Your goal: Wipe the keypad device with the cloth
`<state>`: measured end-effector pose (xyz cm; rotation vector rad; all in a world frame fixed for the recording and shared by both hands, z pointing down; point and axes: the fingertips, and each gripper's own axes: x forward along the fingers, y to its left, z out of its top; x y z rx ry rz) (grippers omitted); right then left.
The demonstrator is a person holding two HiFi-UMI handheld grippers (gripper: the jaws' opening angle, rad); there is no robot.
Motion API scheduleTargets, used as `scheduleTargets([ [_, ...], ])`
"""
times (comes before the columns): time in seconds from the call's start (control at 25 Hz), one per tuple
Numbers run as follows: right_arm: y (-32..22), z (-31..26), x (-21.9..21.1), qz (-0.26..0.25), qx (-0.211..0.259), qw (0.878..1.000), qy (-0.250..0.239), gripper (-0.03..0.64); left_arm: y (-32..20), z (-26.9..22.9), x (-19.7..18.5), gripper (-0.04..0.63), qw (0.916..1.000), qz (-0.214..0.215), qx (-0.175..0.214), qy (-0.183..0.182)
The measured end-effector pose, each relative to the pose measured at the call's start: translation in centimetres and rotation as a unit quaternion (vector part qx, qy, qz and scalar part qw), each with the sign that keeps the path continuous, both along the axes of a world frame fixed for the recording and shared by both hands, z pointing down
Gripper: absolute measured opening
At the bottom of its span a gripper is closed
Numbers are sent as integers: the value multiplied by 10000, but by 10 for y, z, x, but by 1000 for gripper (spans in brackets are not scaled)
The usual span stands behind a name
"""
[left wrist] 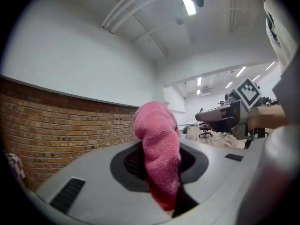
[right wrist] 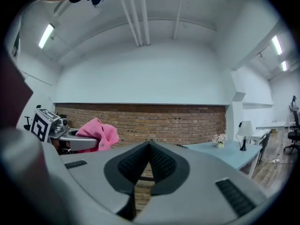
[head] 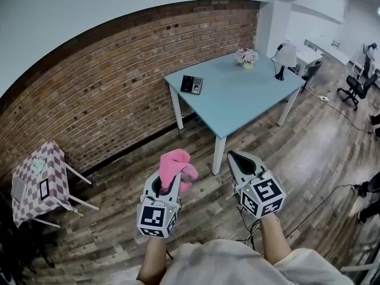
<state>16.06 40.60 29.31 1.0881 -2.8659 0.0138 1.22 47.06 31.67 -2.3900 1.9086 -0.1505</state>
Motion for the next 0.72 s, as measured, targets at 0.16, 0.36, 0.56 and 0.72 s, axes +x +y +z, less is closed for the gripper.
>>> scheduleTargets([
  [0.16,6,-1,-12,129,175,9997,-51,0,8,7,-18,140,9993,29,-55,-378],
  [0.36,6,2,-27,184,261,9995,35,0,9,14,-47,140,9988,-26,-198,-448],
  [0.56,-5,7,-43,180,166,9997,87,0,-2,18,-55,140,9992,124,-239,-282],
  [0.72,-32,16,-55,222,196,9992,286,0,-25,29,-63,140,9993,148,-275,-222],
])
